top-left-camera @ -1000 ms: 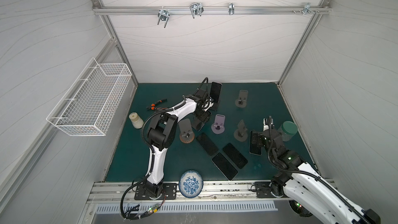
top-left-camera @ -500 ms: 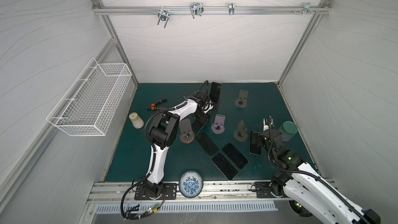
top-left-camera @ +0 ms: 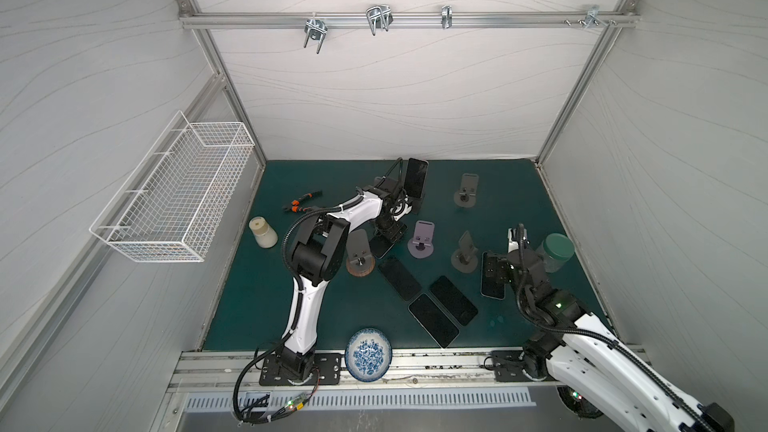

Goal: Remove the phone from the phone stand
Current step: 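Lower the blue-framed phone flat onto the table with the left gripper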

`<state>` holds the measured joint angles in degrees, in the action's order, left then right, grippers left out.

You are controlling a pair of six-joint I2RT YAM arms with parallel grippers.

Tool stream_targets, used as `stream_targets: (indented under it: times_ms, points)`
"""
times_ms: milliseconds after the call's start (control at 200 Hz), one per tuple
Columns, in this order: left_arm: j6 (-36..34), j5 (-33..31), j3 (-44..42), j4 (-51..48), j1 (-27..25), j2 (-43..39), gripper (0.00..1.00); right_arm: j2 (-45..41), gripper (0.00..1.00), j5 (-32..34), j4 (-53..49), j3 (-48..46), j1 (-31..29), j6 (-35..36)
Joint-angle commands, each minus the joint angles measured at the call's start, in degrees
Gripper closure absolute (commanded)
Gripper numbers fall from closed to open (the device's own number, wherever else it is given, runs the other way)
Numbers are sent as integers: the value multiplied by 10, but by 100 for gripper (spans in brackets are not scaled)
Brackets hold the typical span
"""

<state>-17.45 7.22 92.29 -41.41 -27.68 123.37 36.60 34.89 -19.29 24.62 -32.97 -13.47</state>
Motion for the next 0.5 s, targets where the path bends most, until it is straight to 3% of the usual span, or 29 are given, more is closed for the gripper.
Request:
stream_targets:
  times_ms: [0,495]
  points:
    - [-5,-1,26,-29,-5,25,50,-2,1,4,11,2,-1,5]
    - [5,-11,64,-60,-13,61,47,-2,1,3,12,2,-2,5]
